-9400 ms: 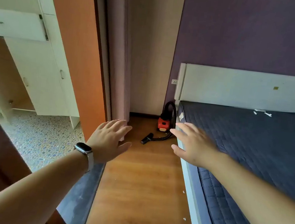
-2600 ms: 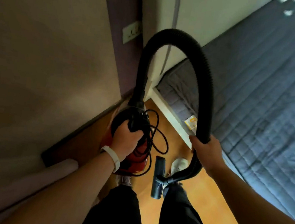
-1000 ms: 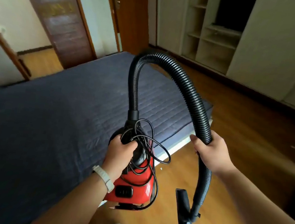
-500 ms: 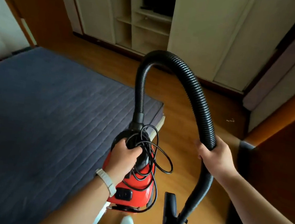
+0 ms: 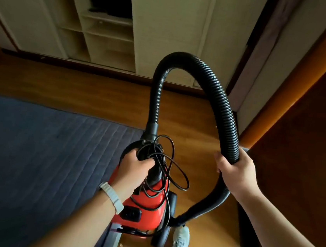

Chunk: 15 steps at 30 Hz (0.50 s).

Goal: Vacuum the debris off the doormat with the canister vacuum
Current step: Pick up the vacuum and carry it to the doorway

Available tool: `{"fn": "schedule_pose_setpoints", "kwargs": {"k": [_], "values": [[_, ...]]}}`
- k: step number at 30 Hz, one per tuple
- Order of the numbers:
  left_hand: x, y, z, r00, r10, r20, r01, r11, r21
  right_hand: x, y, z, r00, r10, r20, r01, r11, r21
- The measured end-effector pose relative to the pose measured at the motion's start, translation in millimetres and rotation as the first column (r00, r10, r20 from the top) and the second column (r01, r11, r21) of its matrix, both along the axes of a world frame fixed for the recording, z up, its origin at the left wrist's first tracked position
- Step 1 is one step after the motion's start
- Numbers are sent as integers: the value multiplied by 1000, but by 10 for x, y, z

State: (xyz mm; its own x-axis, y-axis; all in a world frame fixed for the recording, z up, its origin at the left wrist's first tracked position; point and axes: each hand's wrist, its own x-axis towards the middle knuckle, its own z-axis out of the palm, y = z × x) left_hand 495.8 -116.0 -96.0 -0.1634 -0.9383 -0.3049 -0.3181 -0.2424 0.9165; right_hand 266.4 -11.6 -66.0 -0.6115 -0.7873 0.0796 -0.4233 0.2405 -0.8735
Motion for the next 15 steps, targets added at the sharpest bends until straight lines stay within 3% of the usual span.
{"fn": "schedule_pose_setpoints", "kwargs": {"k": [11,15], "values": [[-1355,-1348,-65,991,42,128,-48,998,40,-1392,-1504,-306,988,49,149,-50,999,5],[-1816,-1859,17,984,69,167,-72,997,9,-1985,-2016,-190,993,43,114,-43,999,-1]]}}
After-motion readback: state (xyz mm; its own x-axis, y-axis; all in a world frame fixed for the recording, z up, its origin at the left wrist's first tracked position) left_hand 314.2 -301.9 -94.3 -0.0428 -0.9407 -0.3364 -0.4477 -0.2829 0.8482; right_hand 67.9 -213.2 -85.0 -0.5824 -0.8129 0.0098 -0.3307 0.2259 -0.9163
